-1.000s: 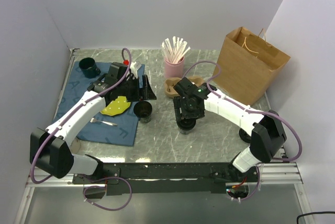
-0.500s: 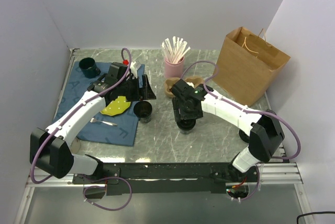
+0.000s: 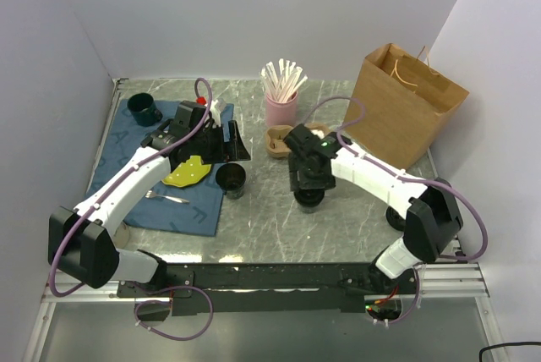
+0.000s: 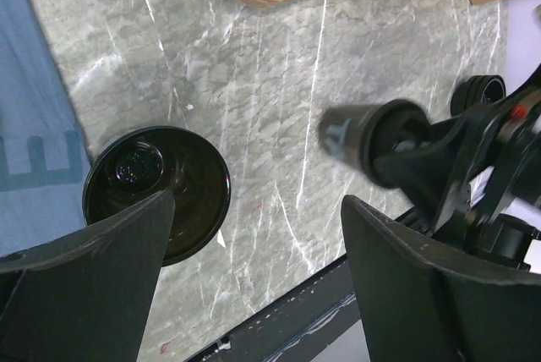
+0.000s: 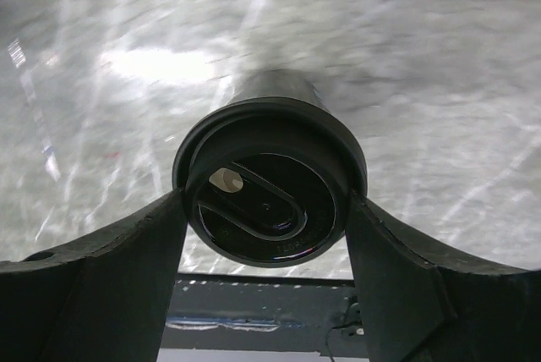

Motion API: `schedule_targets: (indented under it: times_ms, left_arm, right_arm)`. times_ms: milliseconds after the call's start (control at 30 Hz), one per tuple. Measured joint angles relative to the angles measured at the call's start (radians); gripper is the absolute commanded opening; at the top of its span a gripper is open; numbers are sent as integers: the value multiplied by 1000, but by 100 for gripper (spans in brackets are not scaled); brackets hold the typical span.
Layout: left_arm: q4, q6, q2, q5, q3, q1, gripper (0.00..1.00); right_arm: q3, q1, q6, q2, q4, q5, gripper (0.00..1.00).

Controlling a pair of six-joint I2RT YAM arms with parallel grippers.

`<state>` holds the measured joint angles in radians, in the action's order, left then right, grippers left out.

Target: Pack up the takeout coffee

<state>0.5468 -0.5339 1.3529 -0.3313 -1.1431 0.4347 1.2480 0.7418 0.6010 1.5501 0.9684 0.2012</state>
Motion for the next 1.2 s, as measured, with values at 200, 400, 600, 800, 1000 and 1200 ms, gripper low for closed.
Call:
schedule_targets:
  times_ms: [200,400,600,800,1000,1200]
  left_arm:
    - [6,1,0,12,0,0,86]
    - [11,2,0,15,0,0,86]
    - [11,3,6,15,0,0,86]
    - [11,3,18,14,0,0,86]
    - [14,18,20,15,0,0,87]
    - [19,22,20,19,0,0,89]
  right_arm:
    - [-48,-160,-24,-54,33,19,64]
    - [-133,-343,-51,-151,65,27,65]
    - [-224,-526,-87,-261,50,15,64]
    - [-234,-605,-101,-264,-13,-13,68]
    - [-204,-656,-101,-213,-72,-56,80]
    - [-162,-668,-97,-185,-62,-75,92]
